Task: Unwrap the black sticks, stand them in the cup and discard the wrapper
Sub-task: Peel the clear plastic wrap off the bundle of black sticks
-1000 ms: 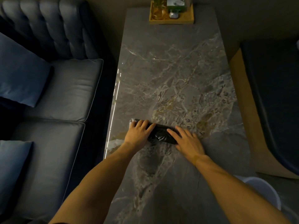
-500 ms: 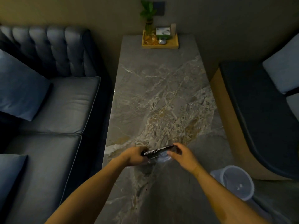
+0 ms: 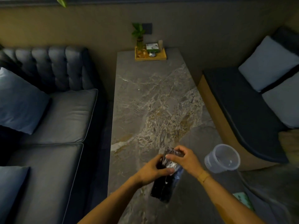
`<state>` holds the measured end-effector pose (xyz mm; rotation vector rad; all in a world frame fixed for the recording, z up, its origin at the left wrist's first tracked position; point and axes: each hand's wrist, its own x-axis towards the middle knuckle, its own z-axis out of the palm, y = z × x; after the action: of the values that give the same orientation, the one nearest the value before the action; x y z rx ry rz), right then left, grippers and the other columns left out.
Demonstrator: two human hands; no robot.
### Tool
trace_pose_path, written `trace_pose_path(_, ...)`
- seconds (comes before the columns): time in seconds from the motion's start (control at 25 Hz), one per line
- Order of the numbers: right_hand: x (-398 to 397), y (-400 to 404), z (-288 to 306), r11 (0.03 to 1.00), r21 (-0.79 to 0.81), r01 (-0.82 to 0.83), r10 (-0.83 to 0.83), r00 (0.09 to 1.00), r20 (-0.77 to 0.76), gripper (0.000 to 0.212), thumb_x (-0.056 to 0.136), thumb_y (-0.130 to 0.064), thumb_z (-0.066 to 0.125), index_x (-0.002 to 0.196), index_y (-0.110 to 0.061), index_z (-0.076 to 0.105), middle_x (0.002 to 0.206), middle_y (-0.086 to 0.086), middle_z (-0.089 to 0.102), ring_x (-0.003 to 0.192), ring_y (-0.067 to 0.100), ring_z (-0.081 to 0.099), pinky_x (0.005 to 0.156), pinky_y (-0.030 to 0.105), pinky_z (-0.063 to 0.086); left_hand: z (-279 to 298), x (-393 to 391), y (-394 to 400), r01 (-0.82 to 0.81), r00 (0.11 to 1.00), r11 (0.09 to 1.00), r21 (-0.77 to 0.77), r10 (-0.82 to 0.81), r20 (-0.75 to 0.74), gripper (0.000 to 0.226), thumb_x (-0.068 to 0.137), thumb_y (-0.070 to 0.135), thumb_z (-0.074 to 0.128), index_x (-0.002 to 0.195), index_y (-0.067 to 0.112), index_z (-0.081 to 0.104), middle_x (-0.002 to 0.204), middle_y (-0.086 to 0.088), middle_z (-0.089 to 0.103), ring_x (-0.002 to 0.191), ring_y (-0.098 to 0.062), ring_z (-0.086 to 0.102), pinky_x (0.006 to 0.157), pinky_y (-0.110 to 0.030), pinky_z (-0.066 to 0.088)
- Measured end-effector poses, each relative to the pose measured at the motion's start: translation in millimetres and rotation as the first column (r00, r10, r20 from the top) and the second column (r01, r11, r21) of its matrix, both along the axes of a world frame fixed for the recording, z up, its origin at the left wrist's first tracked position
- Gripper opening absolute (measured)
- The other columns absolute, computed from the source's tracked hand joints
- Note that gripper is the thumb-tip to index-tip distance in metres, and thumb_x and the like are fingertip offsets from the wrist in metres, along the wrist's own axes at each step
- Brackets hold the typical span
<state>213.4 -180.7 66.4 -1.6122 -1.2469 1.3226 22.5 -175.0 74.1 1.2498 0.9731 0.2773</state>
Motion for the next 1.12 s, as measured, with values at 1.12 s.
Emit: trace_pose_path(1.12,91,-116,-45,0.887,-0.319,-0.335,0.158,0.868,-0.471,0.065,0.066,-0.012,0.085,0.124,-0.024,0.059,0.120,0.003,0.071,0.112,0.017,0.065,0.094,0.033,0.053,-41,66,-99,0.529,0.794,0.353,0.772,0.115,-0.597,0.054,0.089,0.046,0.056,0.139,0.032,0.045,0.146,-0.001,0.050,0.125,-0.023,0.055,0.088,-0.038,0.055)
